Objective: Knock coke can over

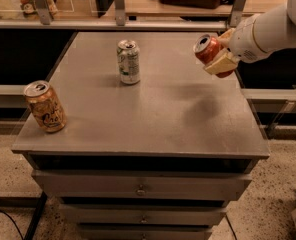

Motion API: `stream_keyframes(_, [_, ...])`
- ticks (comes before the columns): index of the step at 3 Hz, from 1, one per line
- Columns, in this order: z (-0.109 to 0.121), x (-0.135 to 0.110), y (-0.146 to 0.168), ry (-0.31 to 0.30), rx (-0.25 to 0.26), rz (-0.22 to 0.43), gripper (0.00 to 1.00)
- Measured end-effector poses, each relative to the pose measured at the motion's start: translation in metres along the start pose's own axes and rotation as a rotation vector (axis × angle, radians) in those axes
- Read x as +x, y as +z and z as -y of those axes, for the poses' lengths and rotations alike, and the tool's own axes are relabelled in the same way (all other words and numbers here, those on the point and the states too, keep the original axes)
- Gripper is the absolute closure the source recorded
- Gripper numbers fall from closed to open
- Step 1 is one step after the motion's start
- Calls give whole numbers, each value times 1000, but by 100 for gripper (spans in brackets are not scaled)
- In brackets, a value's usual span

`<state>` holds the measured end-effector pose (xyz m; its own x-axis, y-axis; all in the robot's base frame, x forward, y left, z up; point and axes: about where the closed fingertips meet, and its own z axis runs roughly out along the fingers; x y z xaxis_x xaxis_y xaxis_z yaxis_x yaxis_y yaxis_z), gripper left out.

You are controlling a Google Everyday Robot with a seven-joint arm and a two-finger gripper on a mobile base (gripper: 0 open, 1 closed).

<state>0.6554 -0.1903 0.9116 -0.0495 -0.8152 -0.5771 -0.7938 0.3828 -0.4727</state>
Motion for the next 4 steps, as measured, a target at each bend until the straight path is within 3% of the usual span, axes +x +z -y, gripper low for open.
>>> stream_keyframes(1, [-15,3,-8,-157,-92,-111,66])
stream_keyframes(2, [-29,7,-12,-254,-199,-208,66])
stream_keyframes(3, [-43,11,-17,-320,-326,-291,61])
stream_keyframes(4, [-57,12,-12,-362,-444,-347,44])
